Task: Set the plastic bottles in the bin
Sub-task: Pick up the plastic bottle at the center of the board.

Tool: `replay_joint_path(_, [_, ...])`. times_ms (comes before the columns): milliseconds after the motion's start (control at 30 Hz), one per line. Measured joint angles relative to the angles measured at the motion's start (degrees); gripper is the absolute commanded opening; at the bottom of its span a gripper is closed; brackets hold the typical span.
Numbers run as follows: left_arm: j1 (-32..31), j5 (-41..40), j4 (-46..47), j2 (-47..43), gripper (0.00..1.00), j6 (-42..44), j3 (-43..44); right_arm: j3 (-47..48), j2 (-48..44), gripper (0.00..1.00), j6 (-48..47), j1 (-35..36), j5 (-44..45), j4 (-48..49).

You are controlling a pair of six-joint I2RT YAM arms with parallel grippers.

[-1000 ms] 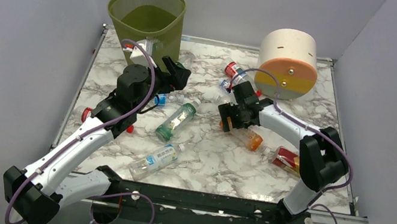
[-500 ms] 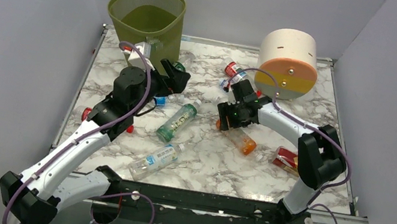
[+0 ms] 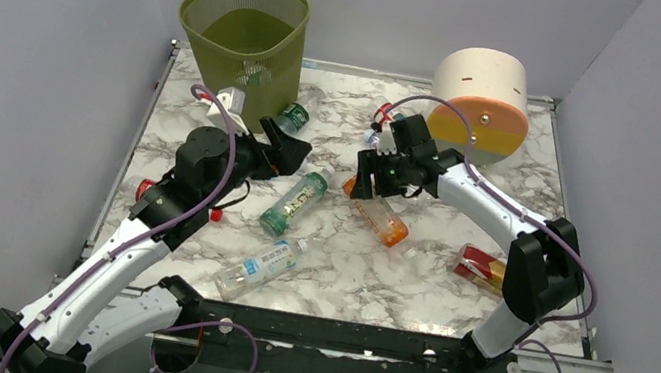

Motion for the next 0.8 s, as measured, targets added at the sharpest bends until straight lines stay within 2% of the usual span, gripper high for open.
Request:
replay_joint_path(133, [0.0,1.2,-0.4,-1.4,0.99,-0.6,-2.2,2.6,-0.1,0.53,1.7,0.0,-2.3,0.1])
replay_joint_path(467, [0.0,3.7,3.5,-8.8,0.99,-0.7,-11.8,8.6,-0.1,0.51,6.8,-1.4,-9.7,0.7])
replay_joint_path(800, [0.0,6.8,11.4,-5.7,0.99,-1.5,-15.3,10.8,-0.1,0.51,14.7,-1.9,-18.7,7.0])
